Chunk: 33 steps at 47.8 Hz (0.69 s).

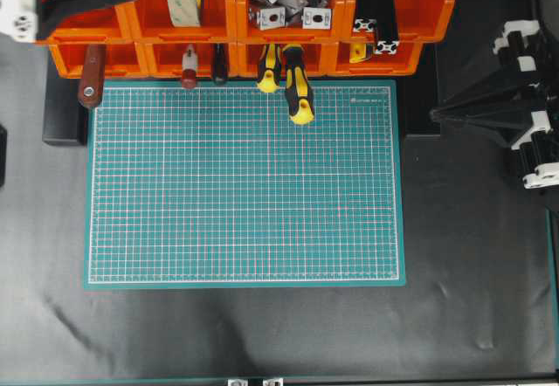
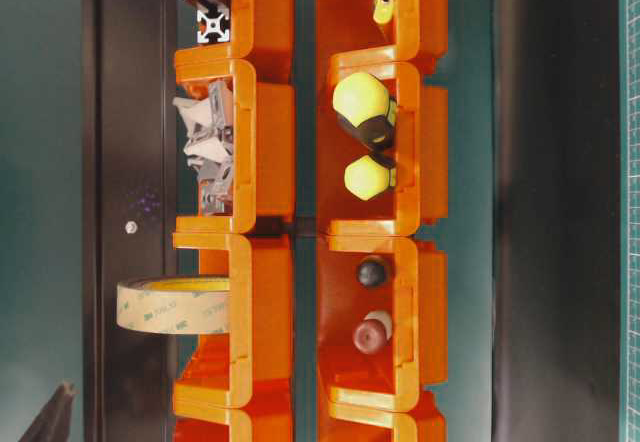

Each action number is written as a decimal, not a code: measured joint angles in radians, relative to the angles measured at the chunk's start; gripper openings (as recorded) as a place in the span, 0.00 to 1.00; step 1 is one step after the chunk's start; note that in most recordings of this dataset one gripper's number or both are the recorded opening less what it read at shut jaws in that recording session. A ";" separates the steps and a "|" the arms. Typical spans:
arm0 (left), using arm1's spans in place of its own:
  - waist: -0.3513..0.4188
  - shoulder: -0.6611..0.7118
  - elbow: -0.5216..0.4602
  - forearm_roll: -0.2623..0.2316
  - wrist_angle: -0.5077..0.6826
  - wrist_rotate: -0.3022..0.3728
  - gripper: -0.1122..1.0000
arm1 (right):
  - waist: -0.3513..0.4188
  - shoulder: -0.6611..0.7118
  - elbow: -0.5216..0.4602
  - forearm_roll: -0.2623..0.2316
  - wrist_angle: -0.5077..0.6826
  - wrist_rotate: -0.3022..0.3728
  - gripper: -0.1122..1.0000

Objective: Pick foam from container rack with left arm.
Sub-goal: 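Close the left gripper on the double-sided tape roll's edge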

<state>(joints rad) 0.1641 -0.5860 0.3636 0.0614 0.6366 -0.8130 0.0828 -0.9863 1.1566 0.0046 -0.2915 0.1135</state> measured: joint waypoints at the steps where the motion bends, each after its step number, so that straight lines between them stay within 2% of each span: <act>1: 0.003 0.008 -0.005 0.002 0.002 0.000 0.86 | 0.000 0.000 0.002 0.000 0.000 0.000 0.11; 23: 0.117 0.084 -0.037 0.002 0.035 0.002 0.87 | 0.015 0.000 0.000 -0.002 0.000 -0.003 0.11; 33: 0.126 0.124 -0.037 0.000 0.035 -0.002 0.87 | 0.031 0.000 0.002 0.000 0.000 -0.003 0.11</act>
<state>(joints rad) 0.2899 -0.4617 0.3267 0.0614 0.6719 -0.8145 0.1135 -0.9863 1.1582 0.0046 -0.2915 0.1104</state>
